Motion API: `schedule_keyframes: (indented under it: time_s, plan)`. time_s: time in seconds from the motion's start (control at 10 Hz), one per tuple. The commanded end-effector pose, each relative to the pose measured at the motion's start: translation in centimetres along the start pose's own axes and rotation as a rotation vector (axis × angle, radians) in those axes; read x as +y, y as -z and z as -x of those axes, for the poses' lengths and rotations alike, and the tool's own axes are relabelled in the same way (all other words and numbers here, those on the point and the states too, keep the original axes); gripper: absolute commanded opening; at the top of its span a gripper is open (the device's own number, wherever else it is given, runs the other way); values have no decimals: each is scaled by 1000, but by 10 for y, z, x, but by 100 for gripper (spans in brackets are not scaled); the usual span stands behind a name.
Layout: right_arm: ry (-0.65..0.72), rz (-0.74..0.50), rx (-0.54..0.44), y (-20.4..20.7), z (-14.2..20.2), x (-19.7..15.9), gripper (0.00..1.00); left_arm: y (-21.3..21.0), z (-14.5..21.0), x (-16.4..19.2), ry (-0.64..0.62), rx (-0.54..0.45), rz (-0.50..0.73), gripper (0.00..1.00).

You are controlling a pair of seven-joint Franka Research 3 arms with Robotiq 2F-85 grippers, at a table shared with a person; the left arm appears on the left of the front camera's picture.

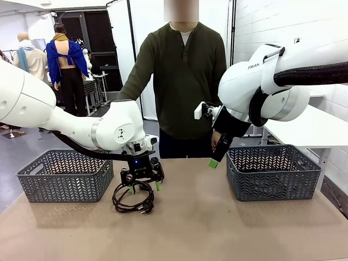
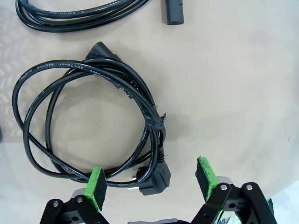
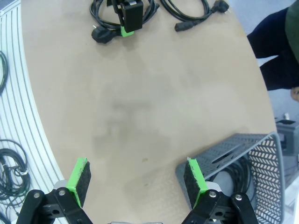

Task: Organize the cables according to human instructions.
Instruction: Pick up a bundle of cables and place it in the basket indicated by the human.

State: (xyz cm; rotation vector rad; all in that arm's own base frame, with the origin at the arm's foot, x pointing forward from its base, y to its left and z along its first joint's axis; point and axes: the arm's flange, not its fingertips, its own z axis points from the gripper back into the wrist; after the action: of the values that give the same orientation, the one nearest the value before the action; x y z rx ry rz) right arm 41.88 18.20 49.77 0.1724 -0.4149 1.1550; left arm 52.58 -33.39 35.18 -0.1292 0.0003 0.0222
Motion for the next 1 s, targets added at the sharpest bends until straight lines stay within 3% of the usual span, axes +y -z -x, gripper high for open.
schedule_keyframes:
  time_s: [0.0,0.9]
  plan:
    - [2,4,1,1,1,0,100,-2,0,-1,4,0,3,100]
    - [2,4,1,1,1,0,100,10,8,-6,-66,-49,-39,100]
